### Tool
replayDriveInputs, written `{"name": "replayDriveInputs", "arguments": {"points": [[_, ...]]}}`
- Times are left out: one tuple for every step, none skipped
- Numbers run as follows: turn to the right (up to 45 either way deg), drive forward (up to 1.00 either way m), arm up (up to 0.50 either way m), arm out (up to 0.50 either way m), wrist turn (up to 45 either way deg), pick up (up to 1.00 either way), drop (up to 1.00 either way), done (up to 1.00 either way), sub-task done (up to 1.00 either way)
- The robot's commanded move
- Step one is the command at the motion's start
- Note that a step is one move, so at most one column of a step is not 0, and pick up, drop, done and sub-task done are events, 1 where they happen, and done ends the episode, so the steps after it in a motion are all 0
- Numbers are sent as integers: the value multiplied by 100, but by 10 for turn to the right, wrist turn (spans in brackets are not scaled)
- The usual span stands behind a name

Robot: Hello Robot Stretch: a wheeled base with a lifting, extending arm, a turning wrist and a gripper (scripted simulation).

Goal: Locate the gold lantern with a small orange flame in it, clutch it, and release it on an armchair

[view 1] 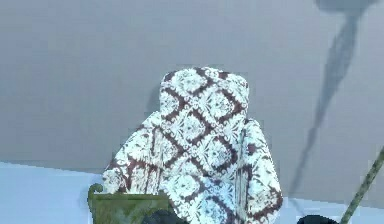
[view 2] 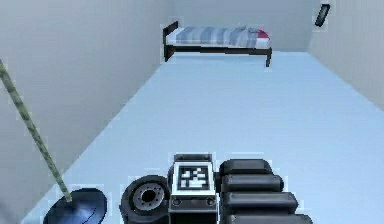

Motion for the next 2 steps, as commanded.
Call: {"name": "replayDriveInputs", "arguments": {"points": [[-240,0,0,0,0,0,0,0,0],[450,0,0,0,0,0,0,0,0]]}}
